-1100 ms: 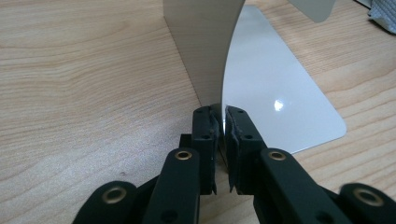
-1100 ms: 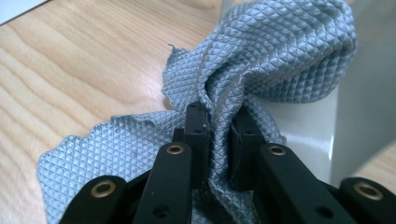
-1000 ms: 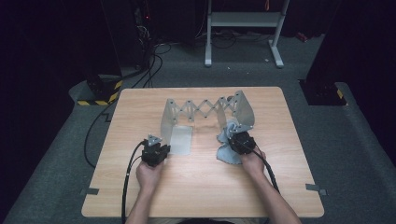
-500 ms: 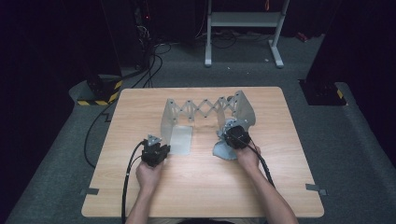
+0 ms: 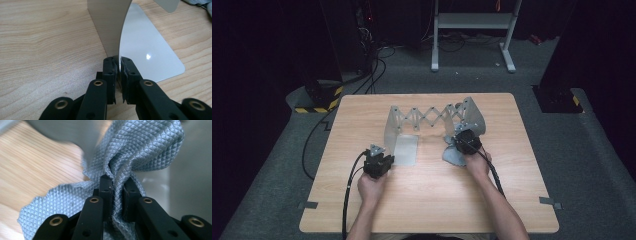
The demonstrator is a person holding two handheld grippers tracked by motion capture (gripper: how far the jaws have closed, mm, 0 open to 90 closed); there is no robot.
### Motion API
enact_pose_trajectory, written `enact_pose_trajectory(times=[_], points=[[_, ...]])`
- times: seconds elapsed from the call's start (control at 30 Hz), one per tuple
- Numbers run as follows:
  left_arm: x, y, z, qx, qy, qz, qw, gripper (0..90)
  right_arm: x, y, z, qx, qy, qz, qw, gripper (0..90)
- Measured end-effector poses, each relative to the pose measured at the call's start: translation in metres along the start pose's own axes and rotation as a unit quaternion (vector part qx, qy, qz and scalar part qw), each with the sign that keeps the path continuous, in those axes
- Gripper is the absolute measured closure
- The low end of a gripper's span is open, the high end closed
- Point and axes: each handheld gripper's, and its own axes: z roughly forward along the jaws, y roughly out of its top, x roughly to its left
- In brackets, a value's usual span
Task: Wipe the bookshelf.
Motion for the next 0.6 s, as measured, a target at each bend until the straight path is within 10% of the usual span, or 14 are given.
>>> enact_pose_trajectory(times=[0.27, 0.6], points=[[0.0, 0.0, 0.0, 0.0, 0.0, -0.001, 1.0, 82.3, -0.02, 0.003, 0.003, 0.013, -0.037, 0.013, 0.9991, 81.3], [0.0, 0.0, 0.0, 0.0, 0.0, 0.0, 1.0, 82.2, -0.023, 0.006, 0.006, -0.005, 0.005, 0.053, 0.9986, 81.4]])
